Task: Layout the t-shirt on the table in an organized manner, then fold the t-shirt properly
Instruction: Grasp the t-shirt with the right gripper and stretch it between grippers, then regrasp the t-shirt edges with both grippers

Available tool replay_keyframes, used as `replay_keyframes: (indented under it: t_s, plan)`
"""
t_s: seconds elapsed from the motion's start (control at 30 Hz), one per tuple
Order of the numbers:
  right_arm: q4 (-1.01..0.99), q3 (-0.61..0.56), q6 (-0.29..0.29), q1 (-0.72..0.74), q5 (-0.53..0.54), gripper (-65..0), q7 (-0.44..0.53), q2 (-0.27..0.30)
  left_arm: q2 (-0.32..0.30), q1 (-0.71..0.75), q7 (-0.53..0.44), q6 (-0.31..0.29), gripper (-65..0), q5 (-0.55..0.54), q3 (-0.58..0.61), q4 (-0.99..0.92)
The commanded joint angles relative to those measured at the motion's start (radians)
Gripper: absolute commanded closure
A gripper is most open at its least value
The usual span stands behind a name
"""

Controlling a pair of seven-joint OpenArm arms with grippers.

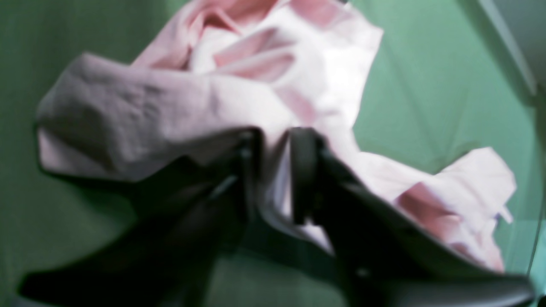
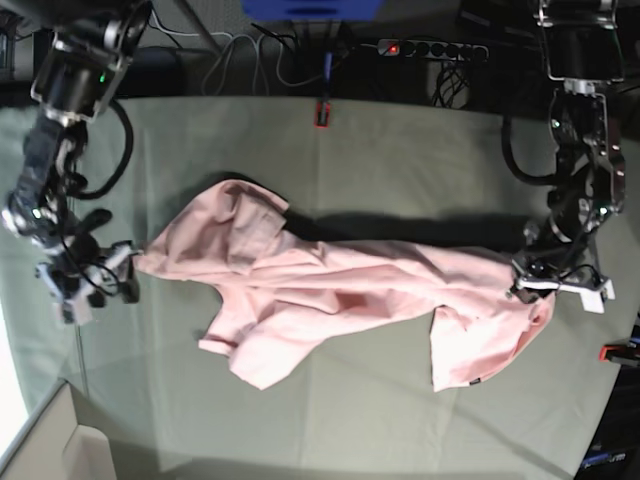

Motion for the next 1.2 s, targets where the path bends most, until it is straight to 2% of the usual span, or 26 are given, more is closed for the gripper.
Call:
replay_keyframes:
  t_s: [0.0,0.07,0.13,0.23,0.33,0.47,0.63,0.83,1.03,1.17]
  plan:
    - [0.055,0.015,0.002,0.0,0.017,-39.6,-0.002,-0.016,-0.003,-0.002,-0.005,0.004,-24.4,-0.013,-0.002,0.026]
    - [0.144,0.021,0.002,-0.046,0.017,-41.7,-0.056,-0.063,-0.003,0.014,-0.005,0.004,-31.3,-0.013,-0.002,0.051]
    - [0.209,0.02,0.002,-0.081,0.017,-42.0,-0.11,-0.103,-0.003,0.041,-0.005,0.004,-35.0,-0.011,-0.005,0.093]
    - [0.267,-0.006,0.002,-0.129,0.017,-42.2,-0.154,-0.166,0.0,0.103,-0.007,0.006,-38.2,-0.011,-0.059,0.169]
    - [0.293,-0.066,0.002,-0.187,0.016,-42.1,-0.163,-0.195,0.014,0.155,-0.007,0.004,-39.9,-0.01,-0.14,0.189]
    - [0.293,-0.121,0.002,-0.233,0.016,-42.1,-0.159,-0.214,0.024,0.173,-0.005,0.001,-41.7,-0.004,-0.219,0.124]
    - [0.293,-0.141,0.002,-0.256,0.016,-41.9,-0.159,-0.222,0.02,0.19,-0.011,0.001,-42.0,-0.002,-0.229,-0.023]
    - [0.291,-0.141,0.002,-0.255,0.016,-41.9,-0.165,-0.22,0.017,0.086,-0.013,0.001,-42.0,0.01,-0.225,-0.2]
    - [0.291,-0.141,0.002,-0.276,0.014,-41.9,-0.162,-0.217,0.027,-0.043,-0.01,0.001,-42.0,0.177,-0.222,-0.298]
    - [0.291,-0.137,0.002,-0.293,0.014,-41.9,-0.159,-0.215,0.03,-0.074,-0.014,0.001,-42.0,0.251,-0.146,-0.31]
